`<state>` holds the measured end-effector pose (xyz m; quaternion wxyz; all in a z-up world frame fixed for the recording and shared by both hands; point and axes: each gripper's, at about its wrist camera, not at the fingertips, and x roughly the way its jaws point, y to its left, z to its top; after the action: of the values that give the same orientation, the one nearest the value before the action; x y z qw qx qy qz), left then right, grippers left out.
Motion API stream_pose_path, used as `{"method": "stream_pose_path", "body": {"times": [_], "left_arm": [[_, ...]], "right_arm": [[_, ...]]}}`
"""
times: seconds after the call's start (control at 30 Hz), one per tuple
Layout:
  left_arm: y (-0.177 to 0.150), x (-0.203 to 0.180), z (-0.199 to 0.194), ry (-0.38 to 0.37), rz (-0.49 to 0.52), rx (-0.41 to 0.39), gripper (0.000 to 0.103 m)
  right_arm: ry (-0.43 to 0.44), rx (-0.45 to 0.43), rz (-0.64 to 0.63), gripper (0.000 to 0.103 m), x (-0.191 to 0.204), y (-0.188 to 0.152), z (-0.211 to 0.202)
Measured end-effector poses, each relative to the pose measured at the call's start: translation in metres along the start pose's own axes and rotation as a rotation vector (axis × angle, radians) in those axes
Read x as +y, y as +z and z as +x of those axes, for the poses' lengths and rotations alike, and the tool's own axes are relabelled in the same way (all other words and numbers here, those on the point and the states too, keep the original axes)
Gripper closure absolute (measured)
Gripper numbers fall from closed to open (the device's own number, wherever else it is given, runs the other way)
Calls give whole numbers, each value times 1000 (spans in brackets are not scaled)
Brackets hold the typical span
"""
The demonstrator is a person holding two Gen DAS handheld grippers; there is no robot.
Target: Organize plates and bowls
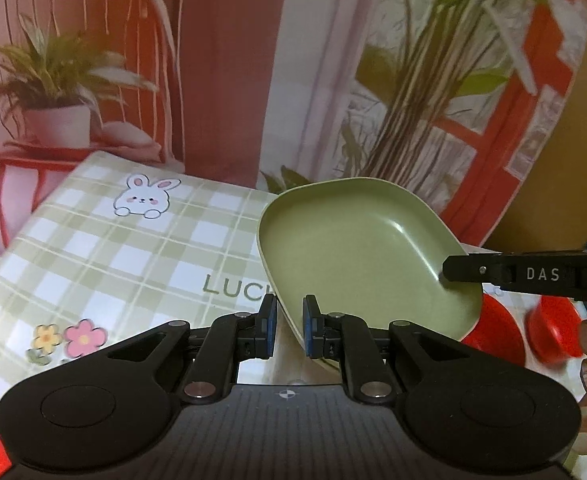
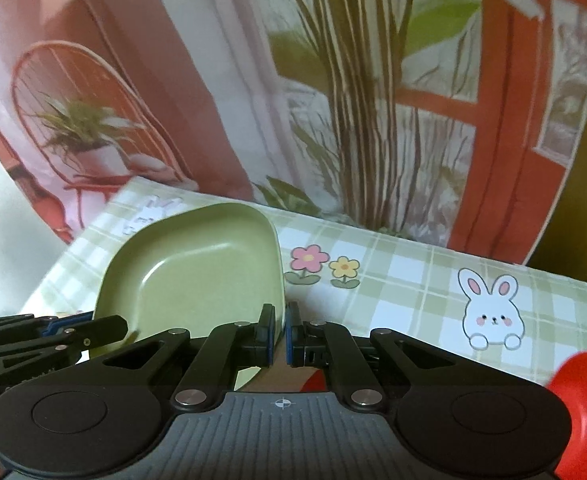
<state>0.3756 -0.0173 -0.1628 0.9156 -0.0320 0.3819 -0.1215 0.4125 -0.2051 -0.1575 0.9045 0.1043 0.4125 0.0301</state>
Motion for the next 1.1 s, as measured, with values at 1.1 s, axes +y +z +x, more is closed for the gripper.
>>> {"method": "stream_pose_path", "body": {"times": [1.1], "left_arm": [[-120, -20, -87, -129, 86, 156, 86]], "right_arm": [[-22, 14, 118, 96, 1, -172, -106]]}}
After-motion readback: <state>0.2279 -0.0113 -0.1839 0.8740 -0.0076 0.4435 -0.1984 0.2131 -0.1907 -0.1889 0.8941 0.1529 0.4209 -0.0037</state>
